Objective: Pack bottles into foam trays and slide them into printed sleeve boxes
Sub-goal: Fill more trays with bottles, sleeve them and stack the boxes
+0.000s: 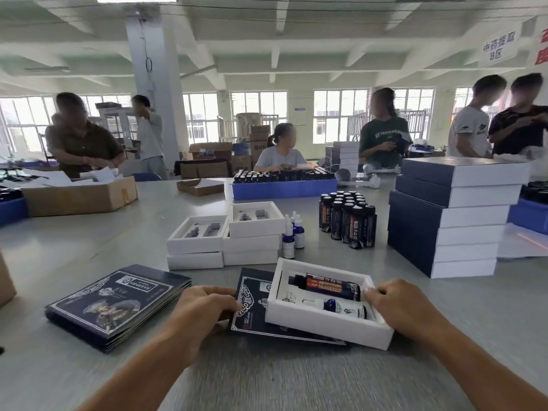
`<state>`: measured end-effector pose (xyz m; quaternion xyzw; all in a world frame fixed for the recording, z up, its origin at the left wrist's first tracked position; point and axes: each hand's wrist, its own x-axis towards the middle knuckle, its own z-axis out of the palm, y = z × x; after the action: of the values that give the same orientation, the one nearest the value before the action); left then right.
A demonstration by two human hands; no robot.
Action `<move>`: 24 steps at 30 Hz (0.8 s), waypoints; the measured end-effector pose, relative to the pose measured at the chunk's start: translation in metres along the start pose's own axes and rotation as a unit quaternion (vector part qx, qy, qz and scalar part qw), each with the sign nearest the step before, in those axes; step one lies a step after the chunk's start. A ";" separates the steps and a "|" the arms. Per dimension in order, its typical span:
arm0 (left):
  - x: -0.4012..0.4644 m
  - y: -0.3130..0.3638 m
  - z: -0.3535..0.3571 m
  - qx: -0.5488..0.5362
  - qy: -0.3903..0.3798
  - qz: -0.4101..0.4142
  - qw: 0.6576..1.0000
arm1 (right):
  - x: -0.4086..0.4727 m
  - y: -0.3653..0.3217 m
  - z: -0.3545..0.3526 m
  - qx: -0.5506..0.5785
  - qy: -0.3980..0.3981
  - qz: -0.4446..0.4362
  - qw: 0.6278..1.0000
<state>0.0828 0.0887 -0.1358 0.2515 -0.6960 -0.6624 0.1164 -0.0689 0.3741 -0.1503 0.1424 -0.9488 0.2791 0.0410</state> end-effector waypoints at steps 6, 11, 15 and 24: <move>-0.004 -0.005 -0.022 -0.007 0.023 0.016 1.000 | 0.001 0.012 -0.011 -0.029 0.054 0.036 0.997; -0.018 -0.004 -0.009 0.007 0.029 0.146 0.989 | 0.002 0.016 -0.009 -0.034 0.058 0.050 0.996; -0.031 -0.004 0.003 0.106 0.038 0.287 0.951 | 0.001 0.015 -0.009 -0.038 0.049 0.059 0.996; -0.023 -0.013 0.017 0.154 0.173 0.326 0.917 | -0.003 0.011 -0.015 -0.008 0.034 0.085 0.996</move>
<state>0.0968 0.1151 -0.1463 0.1366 -0.8016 -0.4189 0.4042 -0.0693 0.3917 -0.1443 0.0514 -0.9578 0.2784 0.0506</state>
